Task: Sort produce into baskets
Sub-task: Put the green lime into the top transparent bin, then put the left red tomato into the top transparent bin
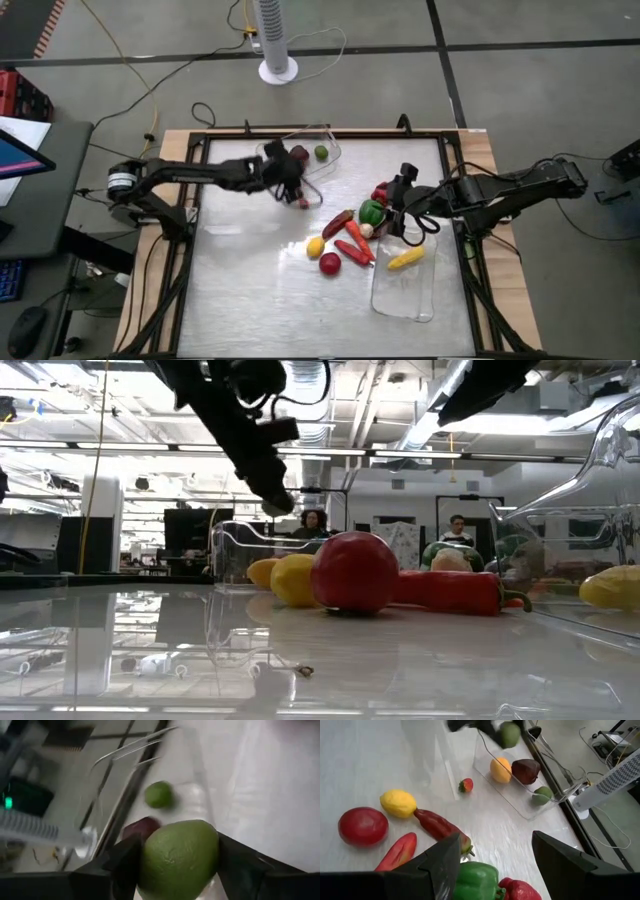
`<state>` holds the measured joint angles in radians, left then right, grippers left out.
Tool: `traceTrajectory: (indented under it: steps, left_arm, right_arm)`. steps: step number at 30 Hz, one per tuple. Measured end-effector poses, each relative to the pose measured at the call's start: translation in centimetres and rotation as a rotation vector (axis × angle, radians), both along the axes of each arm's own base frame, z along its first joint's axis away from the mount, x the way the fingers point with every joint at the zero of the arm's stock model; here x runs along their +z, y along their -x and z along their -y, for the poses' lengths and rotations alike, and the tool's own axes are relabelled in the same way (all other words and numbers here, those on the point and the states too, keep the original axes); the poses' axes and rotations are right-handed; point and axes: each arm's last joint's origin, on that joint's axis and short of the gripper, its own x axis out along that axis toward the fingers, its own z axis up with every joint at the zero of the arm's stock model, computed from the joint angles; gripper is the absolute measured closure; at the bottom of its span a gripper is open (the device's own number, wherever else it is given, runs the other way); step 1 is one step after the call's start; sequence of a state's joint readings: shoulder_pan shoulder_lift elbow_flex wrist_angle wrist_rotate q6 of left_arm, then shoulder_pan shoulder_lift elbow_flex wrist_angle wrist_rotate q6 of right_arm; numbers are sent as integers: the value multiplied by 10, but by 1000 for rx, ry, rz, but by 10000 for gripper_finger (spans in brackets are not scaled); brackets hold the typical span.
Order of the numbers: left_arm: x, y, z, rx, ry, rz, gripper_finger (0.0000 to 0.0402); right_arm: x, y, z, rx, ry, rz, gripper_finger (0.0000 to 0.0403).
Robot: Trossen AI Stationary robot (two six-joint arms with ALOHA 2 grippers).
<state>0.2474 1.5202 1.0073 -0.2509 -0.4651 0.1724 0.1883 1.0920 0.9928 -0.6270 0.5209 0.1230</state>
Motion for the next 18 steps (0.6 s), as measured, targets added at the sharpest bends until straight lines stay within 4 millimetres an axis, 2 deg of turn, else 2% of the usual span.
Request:
traceTrajectory:
  steps: [4, 10, 15, 18]
  left_arm:
    - [2, 7, -18, 49, 42, 27, 149]
    - [2, 9, -22, 53, 18, 2, 83]
    - [-1, 1, -4, -153, 153, 25, 76]
    - [-4, -4, 16, -259, 140, -21, 87]
  right_arm:
    - [1, -1, 0, 0, -3, 15, 131]
    - [0, -1, 0, 6, -7, 7, 131]
    - [0, 0, 0, 6, -6, 5, 131]
    - [0, 0, 0, 14, 5, -2, 131]
